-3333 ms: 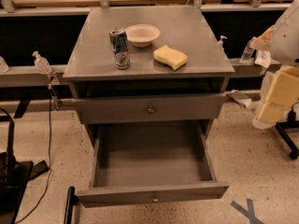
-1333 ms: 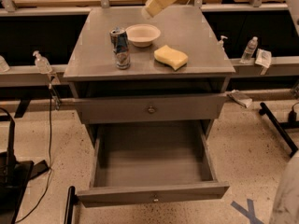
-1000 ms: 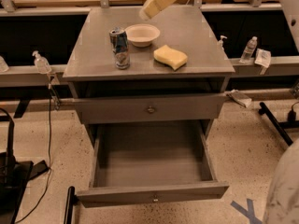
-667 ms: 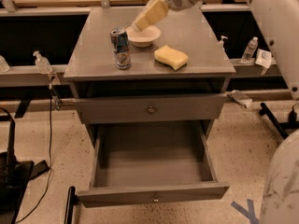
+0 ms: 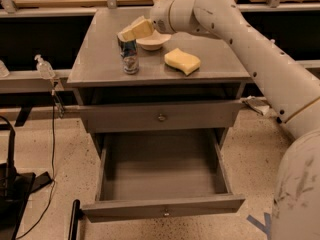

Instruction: Place redbull can into middle drawer

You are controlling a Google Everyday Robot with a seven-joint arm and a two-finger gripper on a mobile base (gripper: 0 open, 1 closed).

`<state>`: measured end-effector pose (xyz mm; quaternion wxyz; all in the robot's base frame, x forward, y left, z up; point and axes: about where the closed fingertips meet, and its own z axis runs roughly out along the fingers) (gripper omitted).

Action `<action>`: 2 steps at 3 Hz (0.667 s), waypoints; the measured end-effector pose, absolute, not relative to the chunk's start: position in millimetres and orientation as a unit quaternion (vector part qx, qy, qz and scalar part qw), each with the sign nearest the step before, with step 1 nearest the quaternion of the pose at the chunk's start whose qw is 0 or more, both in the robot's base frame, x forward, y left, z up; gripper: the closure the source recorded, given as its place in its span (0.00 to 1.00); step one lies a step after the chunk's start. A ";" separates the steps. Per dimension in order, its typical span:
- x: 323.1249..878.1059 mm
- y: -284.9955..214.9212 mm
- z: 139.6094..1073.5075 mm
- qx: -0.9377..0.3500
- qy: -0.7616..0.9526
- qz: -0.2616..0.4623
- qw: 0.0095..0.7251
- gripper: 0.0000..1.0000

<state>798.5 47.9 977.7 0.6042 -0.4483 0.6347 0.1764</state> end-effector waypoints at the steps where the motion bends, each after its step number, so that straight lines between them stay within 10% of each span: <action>1: 797.5 51.9 975.4 -0.448 0.633 0.184 0.604 0.00; 2: 790.5 63.5 956.1 -0.435 0.643 0.211 0.595 0.00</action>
Offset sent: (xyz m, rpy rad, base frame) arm -0.0162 0.0237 -0.0441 0.0994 0.1190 0.0235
